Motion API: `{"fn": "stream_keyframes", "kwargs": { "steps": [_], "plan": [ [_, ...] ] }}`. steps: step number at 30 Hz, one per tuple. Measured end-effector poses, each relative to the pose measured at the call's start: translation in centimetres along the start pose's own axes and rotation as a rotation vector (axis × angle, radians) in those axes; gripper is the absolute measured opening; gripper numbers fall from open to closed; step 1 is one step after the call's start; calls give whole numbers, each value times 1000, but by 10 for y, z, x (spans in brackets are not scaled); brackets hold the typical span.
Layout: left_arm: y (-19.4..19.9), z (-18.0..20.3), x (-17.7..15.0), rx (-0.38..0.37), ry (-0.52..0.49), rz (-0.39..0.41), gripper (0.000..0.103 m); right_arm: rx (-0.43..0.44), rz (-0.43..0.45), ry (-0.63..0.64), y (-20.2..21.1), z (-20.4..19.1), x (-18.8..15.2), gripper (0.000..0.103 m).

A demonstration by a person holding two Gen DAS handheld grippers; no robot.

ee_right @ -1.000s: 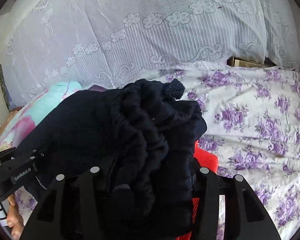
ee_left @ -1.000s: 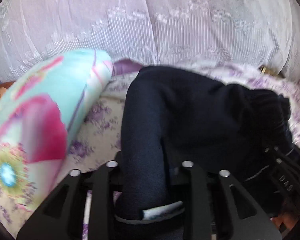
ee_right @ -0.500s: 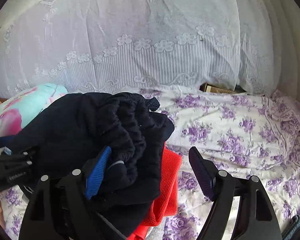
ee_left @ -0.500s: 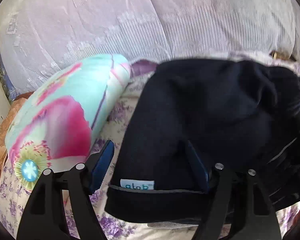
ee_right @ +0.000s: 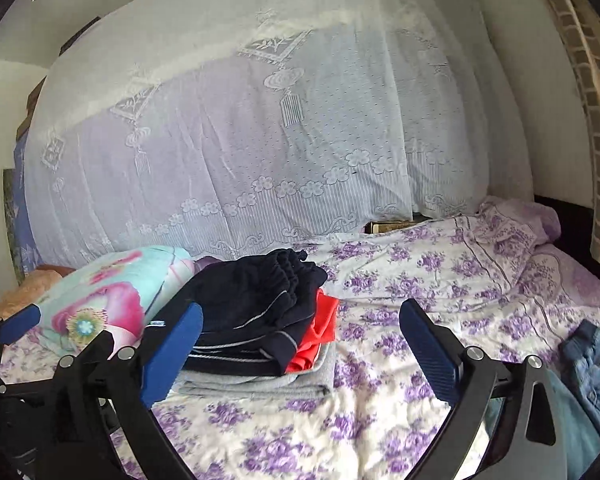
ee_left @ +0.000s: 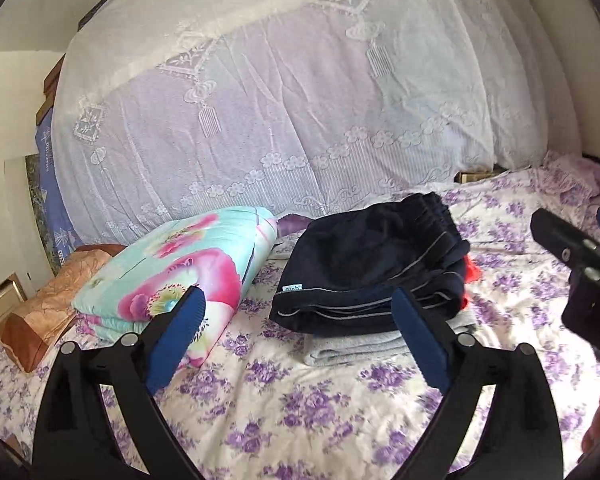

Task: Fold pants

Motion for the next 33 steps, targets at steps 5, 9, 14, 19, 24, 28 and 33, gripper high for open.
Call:
{"fn": "stream_keyframes", "kwargs": {
  "steps": [5, 9, 14, 19, 24, 28, 33],
  "plan": [
    [54, -12, -8, -36, 73, 4, 95, -2, 11, 22, 52, -6, -5, 99],
    [65, -19, -11, -52, 125, -14, 97, -5, 17, 26, 62, -10, -2, 99],
    [56, -12, -16, -47, 70, -27, 97, 7, -42, 18, 44, -9, -9, 99],
    [45, -17, -25, -59, 88, -60, 98, 37, -68, 6, 32, -11, -17, 99],
    [41, -13, -30, -73, 74, -75, 98, 15, -68, 55, 31, -19, -19, 99],
    [44, -11, -30, -69, 57, -73, 98, -9, -64, 59, 33, -17, -17, 99],
    [44, -17, -29, -80, 90, -88, 98, -65, -45, 56, 39, -10, -12, 99]
  ]
}}
Point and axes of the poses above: each gripper's, at about its wrist camera, not at the fingertips, and y roughly against the way its jaws point, z to its right, x to its top, the point moved 2 cm from there along -y, roughly the way its jaws point, and after that the axes turned 1 degree about z, right-handed, at the moved point
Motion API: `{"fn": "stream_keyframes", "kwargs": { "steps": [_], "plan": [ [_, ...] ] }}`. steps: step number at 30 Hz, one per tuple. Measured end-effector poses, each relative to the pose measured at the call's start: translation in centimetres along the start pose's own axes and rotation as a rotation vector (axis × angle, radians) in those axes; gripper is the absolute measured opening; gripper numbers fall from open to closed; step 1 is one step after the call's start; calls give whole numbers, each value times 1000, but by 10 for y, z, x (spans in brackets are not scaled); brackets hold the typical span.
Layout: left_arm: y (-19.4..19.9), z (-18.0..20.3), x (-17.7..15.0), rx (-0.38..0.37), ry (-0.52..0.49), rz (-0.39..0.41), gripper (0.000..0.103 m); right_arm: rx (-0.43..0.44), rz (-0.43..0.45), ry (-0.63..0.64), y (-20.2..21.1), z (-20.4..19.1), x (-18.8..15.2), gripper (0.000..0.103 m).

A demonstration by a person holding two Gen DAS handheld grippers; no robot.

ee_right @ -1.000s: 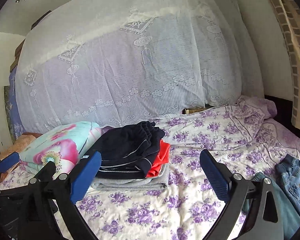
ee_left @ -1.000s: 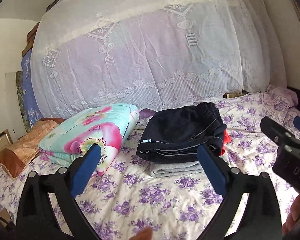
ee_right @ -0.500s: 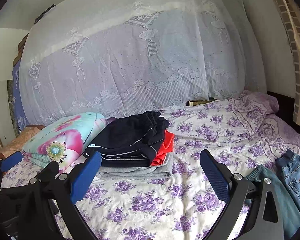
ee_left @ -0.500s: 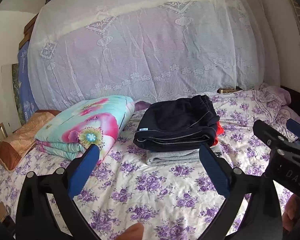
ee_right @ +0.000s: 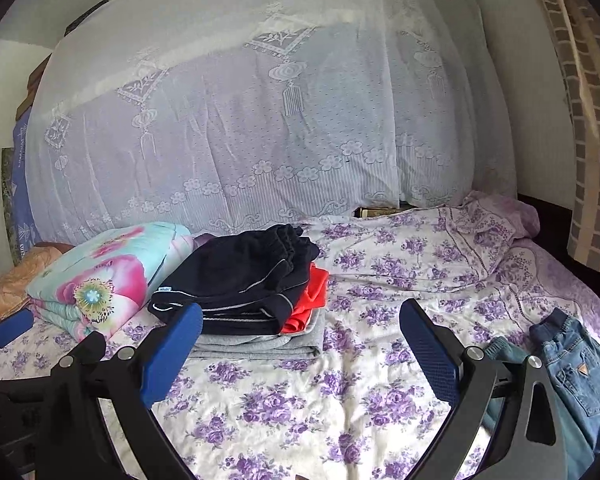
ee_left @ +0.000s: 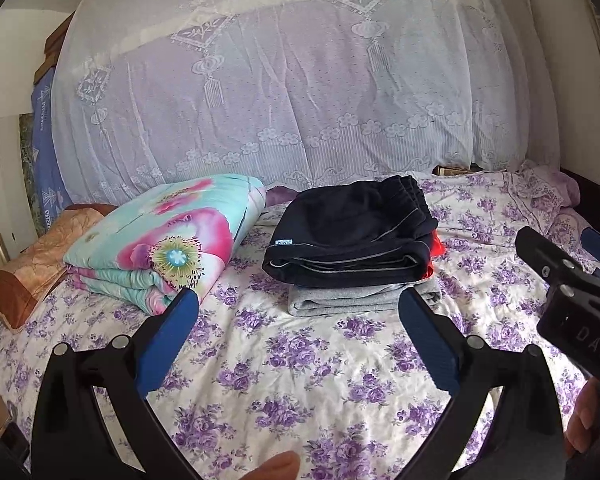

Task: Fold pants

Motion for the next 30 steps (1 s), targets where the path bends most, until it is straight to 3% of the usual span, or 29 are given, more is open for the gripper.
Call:
{"fn": "stream_keyframes", "kwargs": {
  "steps": [4, 10, 30],
  "plan": [
    [-2, -5, 0, 4, 18, -13, 98, -31, -33, 11, -2, -3, -1, 99],
    [-3, -8, 1, 34, 4, -19, 98, 33, -72, -10, -4, -10, -6, 99],
    [3, -15, 5, 35, 45, -8, 98, 27, -65, 39, -3, -13, -5, 99]
  ]
}}
Point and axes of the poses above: each gripper's, at about its wrist camera, not at the fingertips, and y roughly against the way its jaws point, z to its right, x to its top, the point moved 2 cm from there along -y, roughly the way its jaws point, and after that the axes turned 1 degree about z, right-handed, at the moved point
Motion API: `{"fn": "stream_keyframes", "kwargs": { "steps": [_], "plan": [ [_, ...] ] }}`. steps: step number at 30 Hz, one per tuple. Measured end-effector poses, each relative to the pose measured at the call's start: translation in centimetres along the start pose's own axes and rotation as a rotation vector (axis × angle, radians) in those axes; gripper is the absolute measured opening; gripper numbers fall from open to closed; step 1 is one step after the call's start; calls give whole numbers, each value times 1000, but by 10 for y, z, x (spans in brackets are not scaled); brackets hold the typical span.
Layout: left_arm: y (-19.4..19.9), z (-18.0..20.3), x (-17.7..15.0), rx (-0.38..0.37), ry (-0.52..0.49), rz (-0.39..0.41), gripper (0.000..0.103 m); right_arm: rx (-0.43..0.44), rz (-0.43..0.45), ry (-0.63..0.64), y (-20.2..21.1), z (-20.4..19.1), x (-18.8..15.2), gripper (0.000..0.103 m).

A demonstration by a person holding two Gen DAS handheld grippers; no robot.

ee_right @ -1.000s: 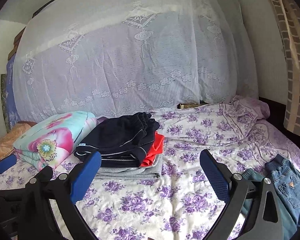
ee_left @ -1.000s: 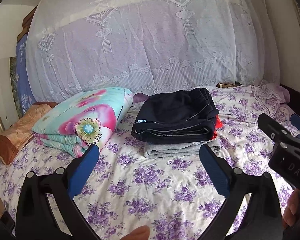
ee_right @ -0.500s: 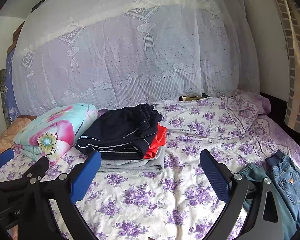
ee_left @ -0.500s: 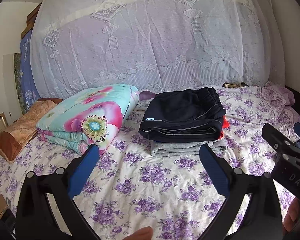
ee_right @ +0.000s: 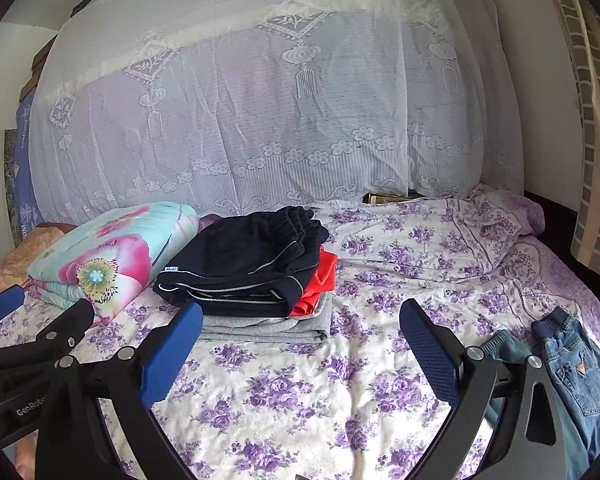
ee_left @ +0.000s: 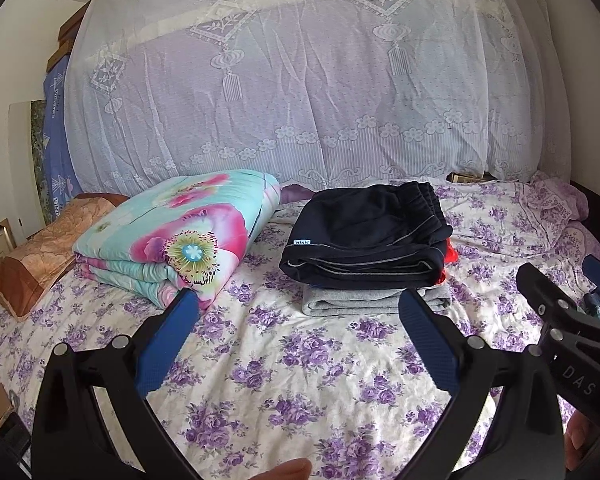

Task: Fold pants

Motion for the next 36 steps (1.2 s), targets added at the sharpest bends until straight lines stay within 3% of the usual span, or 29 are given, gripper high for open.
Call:
{"fn": "stream_keyframes", "kwargs": {
  "steps": [21, 25, 36],
  "plan": [
    [3, 4, 1, 4, -2, 14, 98, 5, -5, -9, -1, 0, -1, 99],
    [8, 10, 0, 66, -46, 50, 97, -1, -4, -11, -1, 0, -1, 99],
    [9, 5, 4, 55, -11, 44, 97, 13, -5, -16, 0, 0, -1, 99]
  ]
}}
Point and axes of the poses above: each gripper's, at about its wrist camera, not at the fingertips, and y roughly against the way its jaws point, z to its right, x to its top, the point moved 2 cm from there along -y, roughly the way its jaws point, and after that the axes turned 1 degree about z, right-handed, at the moved point
